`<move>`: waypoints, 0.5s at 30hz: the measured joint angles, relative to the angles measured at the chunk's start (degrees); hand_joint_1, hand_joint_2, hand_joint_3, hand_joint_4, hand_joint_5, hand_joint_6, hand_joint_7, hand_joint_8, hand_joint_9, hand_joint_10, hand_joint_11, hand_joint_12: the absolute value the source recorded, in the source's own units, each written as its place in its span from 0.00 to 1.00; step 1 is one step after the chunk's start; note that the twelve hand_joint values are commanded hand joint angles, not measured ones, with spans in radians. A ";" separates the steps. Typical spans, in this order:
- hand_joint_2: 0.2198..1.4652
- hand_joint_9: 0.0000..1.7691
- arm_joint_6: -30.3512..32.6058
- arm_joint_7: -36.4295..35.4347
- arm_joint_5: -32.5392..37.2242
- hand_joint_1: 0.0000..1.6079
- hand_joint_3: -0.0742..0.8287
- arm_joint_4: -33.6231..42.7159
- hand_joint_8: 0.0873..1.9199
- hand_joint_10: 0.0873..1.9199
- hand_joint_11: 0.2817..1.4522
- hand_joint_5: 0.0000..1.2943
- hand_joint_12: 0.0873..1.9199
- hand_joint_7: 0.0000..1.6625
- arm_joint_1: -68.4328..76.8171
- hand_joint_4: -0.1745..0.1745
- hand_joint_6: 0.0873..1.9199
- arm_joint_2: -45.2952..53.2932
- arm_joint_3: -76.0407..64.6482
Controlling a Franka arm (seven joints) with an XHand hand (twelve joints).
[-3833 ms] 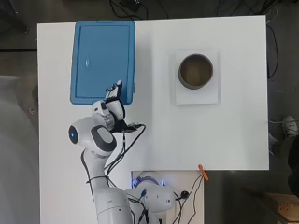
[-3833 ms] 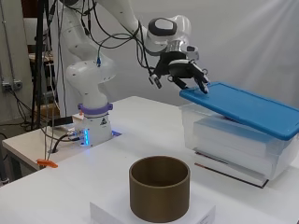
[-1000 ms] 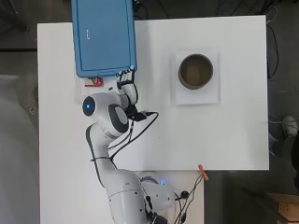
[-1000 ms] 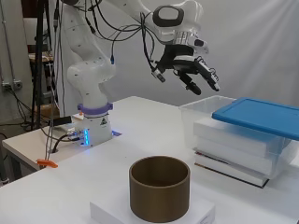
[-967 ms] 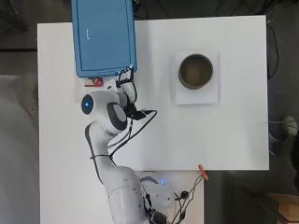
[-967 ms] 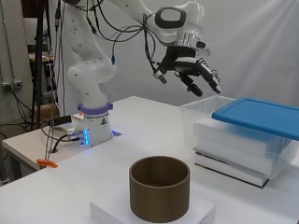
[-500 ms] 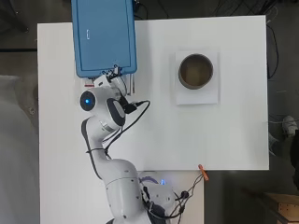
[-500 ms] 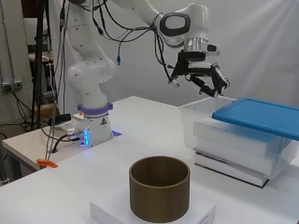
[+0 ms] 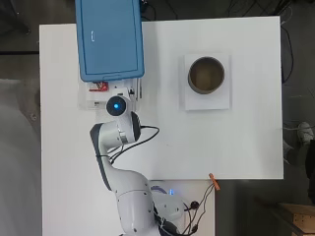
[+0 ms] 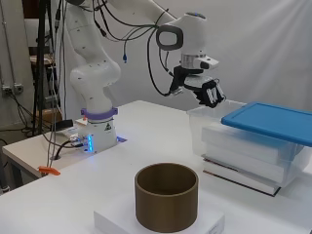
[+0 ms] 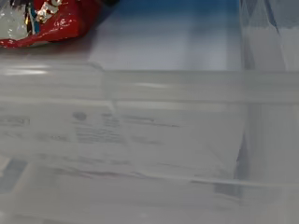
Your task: Teleoperate dual arm-hand system to remove items from a box
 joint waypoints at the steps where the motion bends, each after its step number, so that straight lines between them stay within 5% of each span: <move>1: 0.72 0.88 -0.41 0.54 -0.74 0.63 0.08 0.48 1.00 1.00 0.71 0.76 0.95 0.81 -0.14 1.00 0.49 0.69 -0.07; 15: 0.73 0.86 -4.73 10.47 -12.11 0.62 0.08 13.42 0.97 0.99 0.64 0.73 0.89 0.79 -4.14 1.00 0.52 16.14 3.43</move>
